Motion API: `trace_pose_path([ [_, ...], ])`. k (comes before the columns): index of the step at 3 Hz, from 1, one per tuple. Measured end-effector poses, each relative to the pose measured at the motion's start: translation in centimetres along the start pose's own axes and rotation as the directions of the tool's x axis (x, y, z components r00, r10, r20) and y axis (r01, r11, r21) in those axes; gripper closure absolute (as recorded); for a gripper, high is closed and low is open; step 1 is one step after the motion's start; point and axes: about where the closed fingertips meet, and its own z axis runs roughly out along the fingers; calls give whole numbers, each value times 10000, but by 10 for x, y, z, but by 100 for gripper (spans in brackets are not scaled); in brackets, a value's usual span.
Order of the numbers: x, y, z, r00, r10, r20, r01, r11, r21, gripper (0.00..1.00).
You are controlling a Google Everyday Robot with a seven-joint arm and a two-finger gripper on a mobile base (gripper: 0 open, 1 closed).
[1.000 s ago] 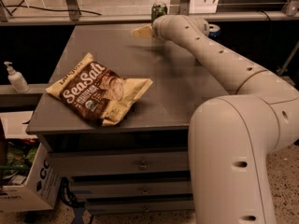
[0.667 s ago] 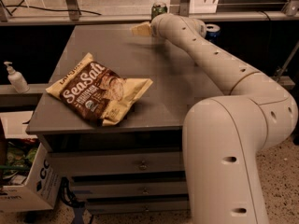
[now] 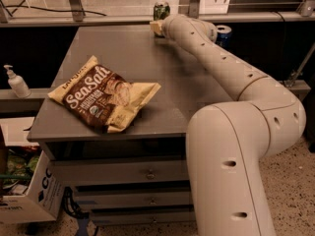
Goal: Move green can near brown chip bag
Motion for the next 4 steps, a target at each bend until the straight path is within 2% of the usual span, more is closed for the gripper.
trace_pose_path([
  [2,0,-13,-5,9997,-81,209,73,9993,373,88],
  [3,-9,-13,-30,9999,67,90,-67,10000,12,100],
  [4,-13,1,-70,9981,565,-261,-591,9915,-1156,100],
])
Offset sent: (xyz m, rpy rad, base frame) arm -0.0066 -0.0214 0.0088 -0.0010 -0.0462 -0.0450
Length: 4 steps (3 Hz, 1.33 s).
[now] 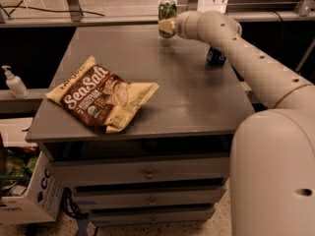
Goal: Move green can near brown chip bag
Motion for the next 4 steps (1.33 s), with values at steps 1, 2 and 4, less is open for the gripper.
trace_pose_path([
  [1,9,44,-36,9972,624,-404,-689,9798,-1878,100],
  [2,22,99,-65,9878,1229,-956,-1499,9164,-3711,100],
  [4,26,174,-127,9796,1229,-1590,-1946,7772,-5984,100],
])
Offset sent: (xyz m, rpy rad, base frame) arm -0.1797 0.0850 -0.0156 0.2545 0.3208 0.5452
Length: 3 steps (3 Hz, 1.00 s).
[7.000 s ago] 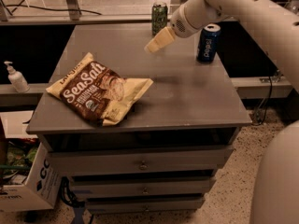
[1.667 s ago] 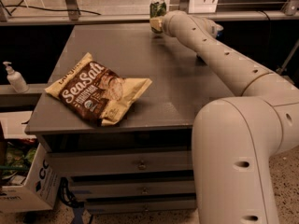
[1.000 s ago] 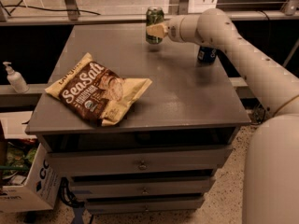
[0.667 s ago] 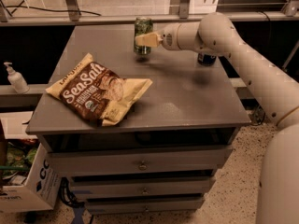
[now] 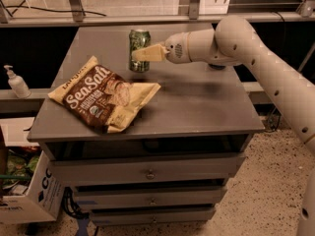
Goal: Move green can near brown chip bag
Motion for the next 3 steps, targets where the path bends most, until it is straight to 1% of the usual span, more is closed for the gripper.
trace_pose_path([
  [1,6,38,-7,9980,-631,-56,622,9936,-946,100],
  [2,14,55,-8,9826,-1856,-60,1836,9757,-1195,100],
  [3,23,56,-2,9605,-2783,-60,2755,9536,-1213,100],
])
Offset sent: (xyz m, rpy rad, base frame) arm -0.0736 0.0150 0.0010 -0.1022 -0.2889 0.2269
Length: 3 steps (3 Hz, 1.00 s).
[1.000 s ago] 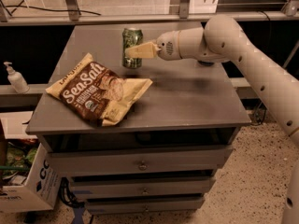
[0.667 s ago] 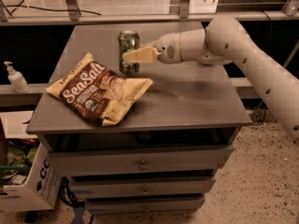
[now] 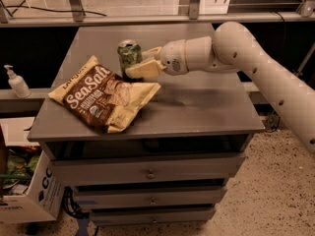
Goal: Move green can near brown chip bag
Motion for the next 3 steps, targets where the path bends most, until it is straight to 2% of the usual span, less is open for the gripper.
trace_pose_path([
  [1,5,3,7,9956,-938,-73,937,9955,-145,100],
  [2,10,2,11,9888,-1494,-61,1492,9884,-292,83],
  [3,11,-1,11,9830,-1834,-46,1832,9827,-284,60],
])
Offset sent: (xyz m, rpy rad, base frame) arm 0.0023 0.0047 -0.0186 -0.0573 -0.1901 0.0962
